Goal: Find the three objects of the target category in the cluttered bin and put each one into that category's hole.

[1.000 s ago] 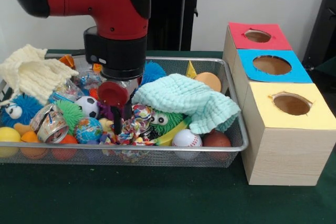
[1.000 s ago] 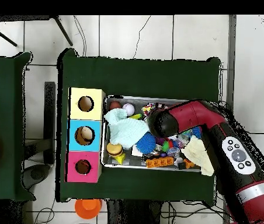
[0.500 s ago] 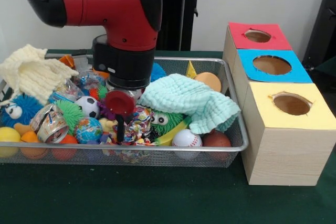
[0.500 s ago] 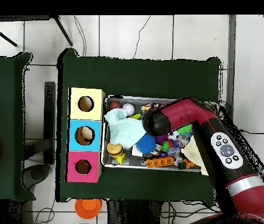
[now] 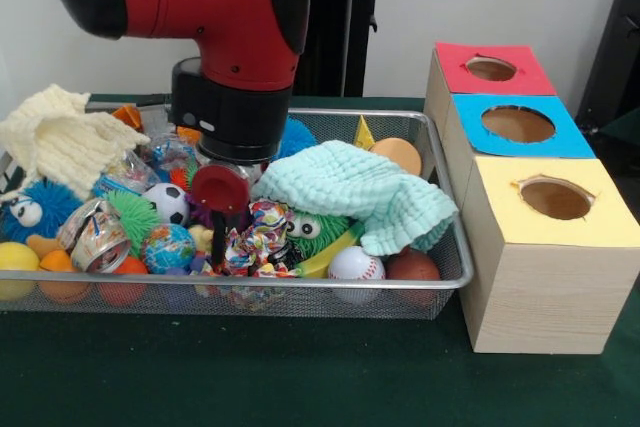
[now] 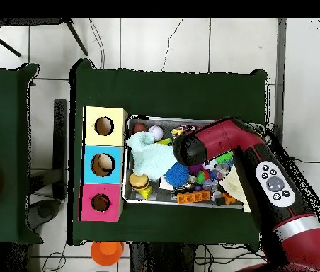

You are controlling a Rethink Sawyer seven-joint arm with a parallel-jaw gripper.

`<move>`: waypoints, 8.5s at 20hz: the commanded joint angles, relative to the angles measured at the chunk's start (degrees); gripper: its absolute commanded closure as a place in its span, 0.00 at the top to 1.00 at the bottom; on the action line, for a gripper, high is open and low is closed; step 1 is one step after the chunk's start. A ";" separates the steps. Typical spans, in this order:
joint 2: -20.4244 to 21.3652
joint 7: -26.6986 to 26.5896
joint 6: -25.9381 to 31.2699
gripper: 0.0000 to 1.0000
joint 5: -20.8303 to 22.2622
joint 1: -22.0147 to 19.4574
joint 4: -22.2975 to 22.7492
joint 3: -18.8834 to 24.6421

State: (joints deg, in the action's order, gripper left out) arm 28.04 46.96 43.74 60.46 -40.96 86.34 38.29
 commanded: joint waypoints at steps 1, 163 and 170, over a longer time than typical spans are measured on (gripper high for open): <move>3.47 -10.19 3.89 1.00 0.59 -0.70 -0.34 -2.78; 0.73 9.17 -17.82 0.00 -41.82 -4.70 39.99 13.11; 2.08 7.24 -15.18 0.00 -41.92 -3.21 38.93 10.65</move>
State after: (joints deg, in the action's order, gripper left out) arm 30.93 46.96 27.81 15.36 -45.26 126.05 54.36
